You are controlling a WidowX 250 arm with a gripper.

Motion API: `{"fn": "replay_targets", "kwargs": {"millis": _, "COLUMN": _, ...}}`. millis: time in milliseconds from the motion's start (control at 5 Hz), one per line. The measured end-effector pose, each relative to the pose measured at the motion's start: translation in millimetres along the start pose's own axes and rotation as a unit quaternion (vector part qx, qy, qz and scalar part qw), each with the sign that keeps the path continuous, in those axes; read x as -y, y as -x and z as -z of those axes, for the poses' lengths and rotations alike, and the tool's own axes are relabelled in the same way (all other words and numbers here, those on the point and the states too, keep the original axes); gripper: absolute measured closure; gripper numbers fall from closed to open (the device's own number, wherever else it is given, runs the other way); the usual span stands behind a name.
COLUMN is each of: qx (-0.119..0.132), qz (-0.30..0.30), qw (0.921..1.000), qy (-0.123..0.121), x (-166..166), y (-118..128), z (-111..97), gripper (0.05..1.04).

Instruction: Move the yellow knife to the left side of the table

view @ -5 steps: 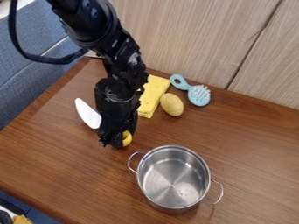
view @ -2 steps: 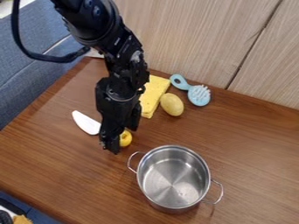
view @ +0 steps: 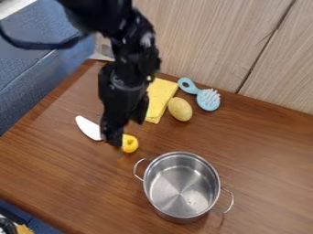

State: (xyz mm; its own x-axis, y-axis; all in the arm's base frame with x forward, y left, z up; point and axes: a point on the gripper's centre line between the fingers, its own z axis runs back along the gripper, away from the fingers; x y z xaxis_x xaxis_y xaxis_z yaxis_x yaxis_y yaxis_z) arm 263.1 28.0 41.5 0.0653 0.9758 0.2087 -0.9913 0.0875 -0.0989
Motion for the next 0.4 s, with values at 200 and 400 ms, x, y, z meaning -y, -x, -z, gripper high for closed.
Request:
{"fn": "replay_targets", "kwargs": {"millis": 200, "qx": -0.014, "qz": 0.022, "qw": 0.9988, "qy": 0.04, "x": 12.4, "y": -1.4, "z": -29.8, "gripper": 0.079}}
{"fn": "replay_targets", "kwargs": {"millis": 400, "qx": -0.014, "qz": 0.024, "qw": 0.9988, "qy": 0.041, "x": 12.4, "y": -1.3, "z": -31.7, "gripper": 0.079}}
